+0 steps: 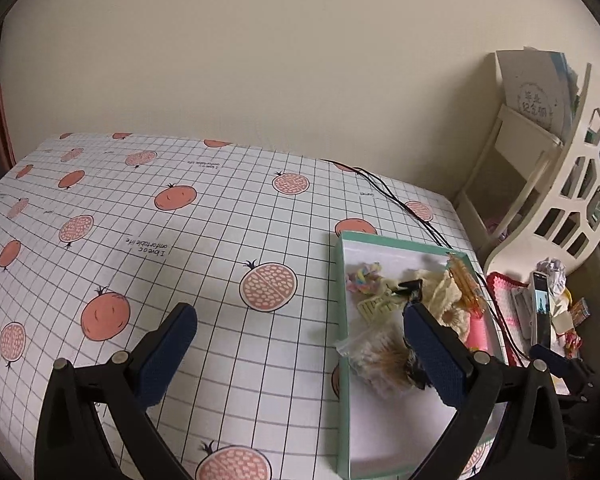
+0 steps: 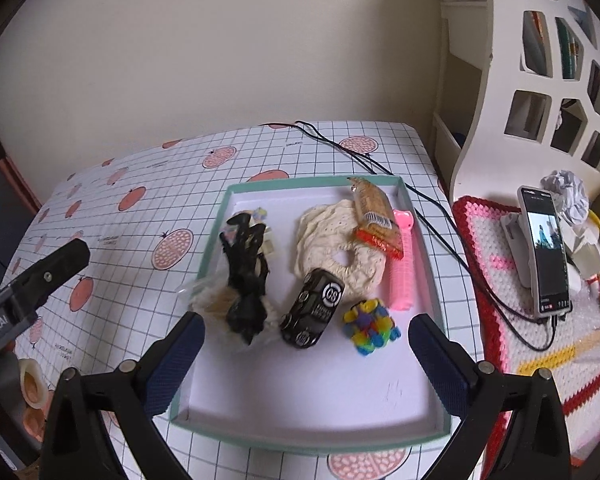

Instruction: Organize objects

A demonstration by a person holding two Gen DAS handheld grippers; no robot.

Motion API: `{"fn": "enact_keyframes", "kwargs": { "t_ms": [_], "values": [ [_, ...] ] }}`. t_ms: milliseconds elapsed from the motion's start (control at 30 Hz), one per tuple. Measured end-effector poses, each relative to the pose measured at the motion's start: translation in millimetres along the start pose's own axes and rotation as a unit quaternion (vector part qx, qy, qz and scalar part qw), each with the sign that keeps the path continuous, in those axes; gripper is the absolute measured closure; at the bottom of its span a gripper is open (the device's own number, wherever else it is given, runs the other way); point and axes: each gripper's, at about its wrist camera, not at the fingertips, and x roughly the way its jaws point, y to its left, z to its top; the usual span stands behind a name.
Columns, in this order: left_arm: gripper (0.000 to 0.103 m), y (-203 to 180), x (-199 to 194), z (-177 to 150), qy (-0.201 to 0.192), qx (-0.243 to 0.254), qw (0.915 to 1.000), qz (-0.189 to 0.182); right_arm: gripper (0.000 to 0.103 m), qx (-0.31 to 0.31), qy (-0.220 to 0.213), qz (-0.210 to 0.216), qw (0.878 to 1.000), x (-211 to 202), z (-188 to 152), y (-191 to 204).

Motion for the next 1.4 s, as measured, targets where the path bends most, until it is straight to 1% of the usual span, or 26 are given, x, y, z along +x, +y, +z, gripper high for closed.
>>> {"fn": "enact_keyframes", "kwargs": {
  "t_ms": [100,233,300,400,567,667,833,967,1100,1200,1400],
  "values": [
    [0.0,0,-12,-7,-0.011,0.012,0.9999,0.001,0.0,0.002,-0.004,-0.001,1.0,-6,-7,3],
    [0.0,3,-26,-18,-0.024,0.021,0.9994,0.014,0.0,0.007,-0.01,-0.002,1.0,-14,-16,5],
    [0.0,7,-30,-23,-0.024,0.015,0.9995,0.016,0.0,-0.001,-0.012,-0.013,1.0,-17,-23,10],
    [0.0,16,-35,-32,-0.021,0.007,0.9997,0.013,0.0,-0.006,-0.015,-0.014,1.0,-22,-32,14],
    [0.0,24,-42,-46,-0.019,0.011,0.9996,0.017,0.0,-0.003,-0.02,-0.013,1.0,-27,-46,17],
    [0.0,29,-47,-55,-0.018,0.006,0.9997,0.013,0.0,0.0,-0.022,-0.015,1.0,-27,-55,18],
    [0.0,34,-47,-69,-0.007,0.008,0.9999,0.008,0.0,-0.001,-0.02,-0.022,1.0,-27,-72,21],
    [0.0,40,-46,-82,0.001,0.011,0.9999,0.013,0.0,0.007,-0.019,-0.027,0.999,-26,-84,19],
    [0.0,46,-42,-97,0.018,0.012,0.9997,0.012,0.0,0.02,-0.009,-0.02,1.0,-19,-97,16],
    [0.0,50,-35,-109,0.035,0.013,0.9991,0.019,0.0,0.026,0.001,-0.018,0.999,-14,-108,15],
    [0.0,53,-25,-131,0.06,0.025,0.9976,0.026,0.0,0.014,0.01,-0.026,1.0,-7,-123,21]
  ]
}}
